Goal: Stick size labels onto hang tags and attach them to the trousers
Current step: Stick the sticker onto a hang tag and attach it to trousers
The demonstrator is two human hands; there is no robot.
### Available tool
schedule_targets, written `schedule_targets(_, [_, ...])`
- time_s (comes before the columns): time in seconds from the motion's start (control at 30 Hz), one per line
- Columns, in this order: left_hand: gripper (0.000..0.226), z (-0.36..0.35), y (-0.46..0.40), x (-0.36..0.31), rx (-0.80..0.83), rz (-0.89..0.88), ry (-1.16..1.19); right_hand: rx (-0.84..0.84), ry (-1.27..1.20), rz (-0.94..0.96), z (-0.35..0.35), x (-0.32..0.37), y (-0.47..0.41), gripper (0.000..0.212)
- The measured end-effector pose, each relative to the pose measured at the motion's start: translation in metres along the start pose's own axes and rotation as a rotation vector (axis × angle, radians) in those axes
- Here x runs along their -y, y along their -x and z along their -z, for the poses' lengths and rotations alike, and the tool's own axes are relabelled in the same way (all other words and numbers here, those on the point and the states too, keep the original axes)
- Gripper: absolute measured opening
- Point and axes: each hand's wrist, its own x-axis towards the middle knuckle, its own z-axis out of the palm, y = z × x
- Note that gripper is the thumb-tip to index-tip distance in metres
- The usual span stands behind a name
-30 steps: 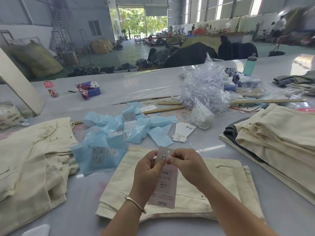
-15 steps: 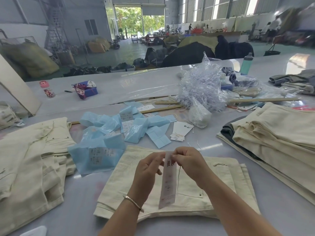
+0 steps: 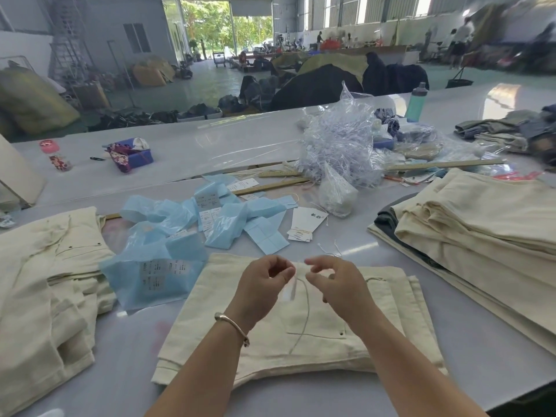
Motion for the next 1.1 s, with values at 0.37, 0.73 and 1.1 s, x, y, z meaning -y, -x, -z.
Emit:
schedule_targets(0.37, [0.020, -0.045, -0.023, -0.022, 0.013, -0.157, -0.014, 0.129, -0.450, -0.119, 0.034, -0.011, -0.011, 0.006])
schedule_targets(0.73, [0.011, -0.160, -0.087, 0.017, 0.108, 0.089, -0.165, -0.462, -0.097, -0.084, 0.162, -0.071, -0.059, 0.010])
schedule_targets(1.1, [0.016, -0.216, -0.120, 0.048, 0.269, 0.086, -0.719, -0.374, 0.294, 0.204, 0.182, -0.091, -0.090, 0.006])
